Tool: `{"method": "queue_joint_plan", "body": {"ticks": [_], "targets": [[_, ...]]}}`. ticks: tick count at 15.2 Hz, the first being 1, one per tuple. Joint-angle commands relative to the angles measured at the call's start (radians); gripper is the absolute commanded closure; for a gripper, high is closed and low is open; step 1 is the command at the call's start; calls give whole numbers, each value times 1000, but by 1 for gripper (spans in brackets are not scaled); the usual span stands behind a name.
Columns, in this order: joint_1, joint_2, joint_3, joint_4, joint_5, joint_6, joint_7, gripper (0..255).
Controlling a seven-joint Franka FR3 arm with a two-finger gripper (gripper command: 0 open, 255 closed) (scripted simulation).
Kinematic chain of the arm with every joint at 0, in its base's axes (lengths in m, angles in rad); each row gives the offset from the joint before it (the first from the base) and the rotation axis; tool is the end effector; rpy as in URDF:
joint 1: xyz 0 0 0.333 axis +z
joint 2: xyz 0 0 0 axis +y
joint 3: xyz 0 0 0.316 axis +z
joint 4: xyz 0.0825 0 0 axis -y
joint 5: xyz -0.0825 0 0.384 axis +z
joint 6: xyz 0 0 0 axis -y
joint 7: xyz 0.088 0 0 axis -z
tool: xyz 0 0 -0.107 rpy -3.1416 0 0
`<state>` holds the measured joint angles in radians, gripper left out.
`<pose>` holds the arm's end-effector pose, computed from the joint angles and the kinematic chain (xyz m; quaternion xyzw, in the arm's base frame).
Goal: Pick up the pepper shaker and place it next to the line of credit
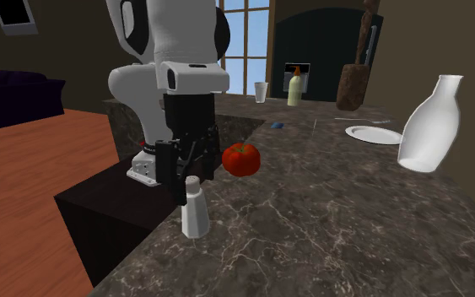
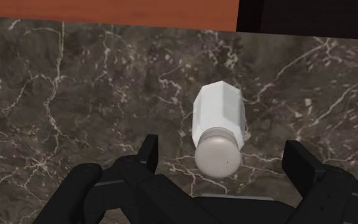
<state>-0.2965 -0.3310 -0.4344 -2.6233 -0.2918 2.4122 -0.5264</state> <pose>0.3146 -0.2773 0.3589 0.9980 0.0091 0.0229 0.0577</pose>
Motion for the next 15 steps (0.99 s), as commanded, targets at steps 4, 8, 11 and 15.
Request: {"method": "queue_joint_plan", "body": {"ticks": [4, 8, 11, 15], "targets": [[1, 10, -3, -5, 0, 15, -1, 0], [1, 10, -3, -4, 0, 14, -1, 255], [1, 10, -3, -4, 0, 14, -1, 255], [1, 10, -3, -4, 1, 15, -1, 255]]}}
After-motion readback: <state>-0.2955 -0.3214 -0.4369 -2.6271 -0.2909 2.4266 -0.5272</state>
